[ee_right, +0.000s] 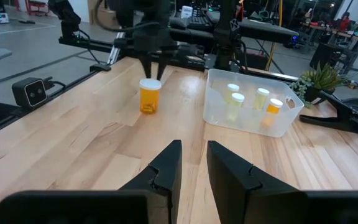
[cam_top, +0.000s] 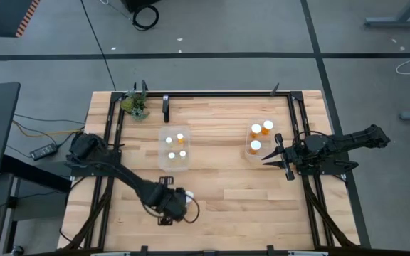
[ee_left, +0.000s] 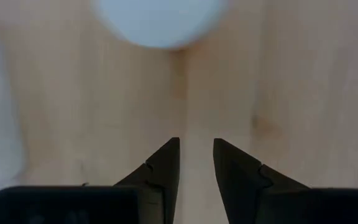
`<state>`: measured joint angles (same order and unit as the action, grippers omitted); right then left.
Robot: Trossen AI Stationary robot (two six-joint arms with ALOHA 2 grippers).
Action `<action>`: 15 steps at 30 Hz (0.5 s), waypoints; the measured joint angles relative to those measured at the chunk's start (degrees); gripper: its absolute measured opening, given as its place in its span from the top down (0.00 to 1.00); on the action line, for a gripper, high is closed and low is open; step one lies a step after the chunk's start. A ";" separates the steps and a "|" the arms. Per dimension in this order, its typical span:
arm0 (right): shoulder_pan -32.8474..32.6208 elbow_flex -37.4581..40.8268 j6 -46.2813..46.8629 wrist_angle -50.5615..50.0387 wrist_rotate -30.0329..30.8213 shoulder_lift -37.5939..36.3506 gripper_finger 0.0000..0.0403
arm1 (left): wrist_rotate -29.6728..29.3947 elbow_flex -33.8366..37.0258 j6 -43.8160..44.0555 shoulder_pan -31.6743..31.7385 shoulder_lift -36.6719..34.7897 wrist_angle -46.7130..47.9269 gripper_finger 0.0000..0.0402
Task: Pick and place medicine bottles into bin by pill shape (circle, oval)
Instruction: Put the large orange pill bottle into the right transparent bin
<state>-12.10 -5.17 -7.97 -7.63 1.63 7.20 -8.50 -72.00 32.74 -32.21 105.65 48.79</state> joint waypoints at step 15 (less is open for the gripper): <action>0.00 0.00 -12.80 0.03 0.02 0.00 0.79 | -8.06 5.12 4.12 0.29 0.67 -12.88 0.77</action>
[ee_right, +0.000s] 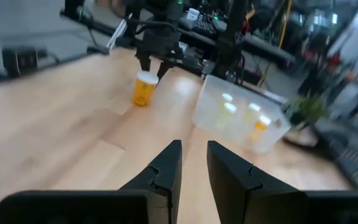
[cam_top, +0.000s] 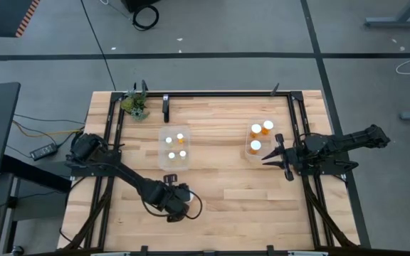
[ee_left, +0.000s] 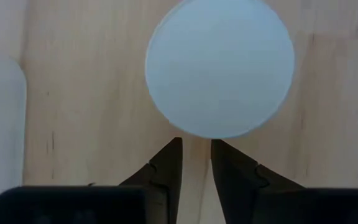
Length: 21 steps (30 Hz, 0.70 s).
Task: Pick and place medicine bottles into bin by pill shape (circle, oval)
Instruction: Put the large orange pill bottle into the right transparent bin
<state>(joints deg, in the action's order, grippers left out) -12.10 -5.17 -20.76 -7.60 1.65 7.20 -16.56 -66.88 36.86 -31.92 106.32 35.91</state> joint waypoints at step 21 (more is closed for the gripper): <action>0.00 0.00 24.05 20.91 2.08 9.27 0.79 | -3.44 7.31 -2.45 0.60 -0.07 -16.04 0.81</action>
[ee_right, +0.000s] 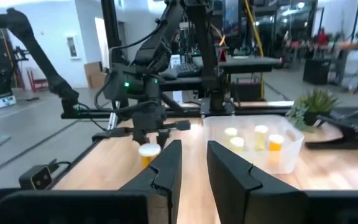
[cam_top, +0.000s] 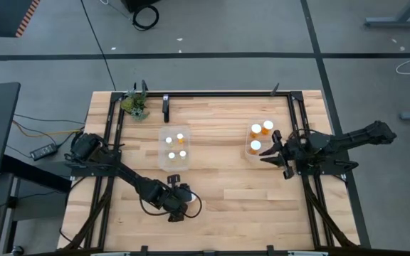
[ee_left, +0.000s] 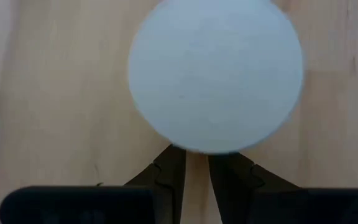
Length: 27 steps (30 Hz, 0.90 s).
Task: Pick and place medicine bottles into bin by pill shape (circle, oval)
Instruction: Put the large orange pill bottle into the right transparent bin
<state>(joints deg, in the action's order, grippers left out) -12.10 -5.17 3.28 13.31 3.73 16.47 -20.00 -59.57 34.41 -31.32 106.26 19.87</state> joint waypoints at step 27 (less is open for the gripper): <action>-0.17 -26.45 5.26 -6.52 -2.66 50.06 0.75 | -3.18 -0.02 -7.35 3.55 0.57 -12.98 0.83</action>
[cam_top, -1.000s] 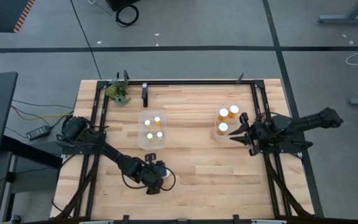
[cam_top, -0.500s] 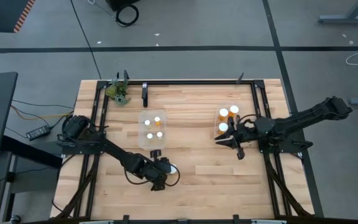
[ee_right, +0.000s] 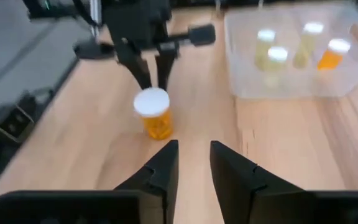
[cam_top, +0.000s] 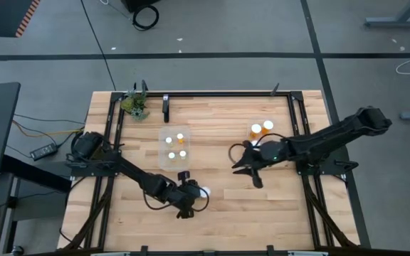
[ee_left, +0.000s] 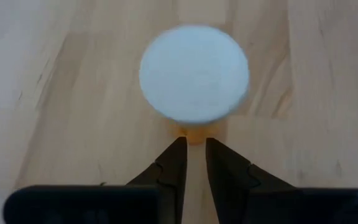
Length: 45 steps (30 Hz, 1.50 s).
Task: Pick and place medicine bottles into bin by pill shape (circle, oval)
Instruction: Put the large orange pill bottle into the right transparent bin
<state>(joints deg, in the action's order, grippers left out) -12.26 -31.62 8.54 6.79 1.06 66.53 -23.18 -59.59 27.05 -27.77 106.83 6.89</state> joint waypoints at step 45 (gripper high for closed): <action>-13.76 -20.30 0.25 -12.89 12.43 22.12 0.24 | -2.32 -0.02 -12.29 2.84 7.65 -27.58 0.85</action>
<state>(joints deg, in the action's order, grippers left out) -26.02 -51.91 8.79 -6.10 13.50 88.64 -25.50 -59.61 14.77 -24.93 114.48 -20.69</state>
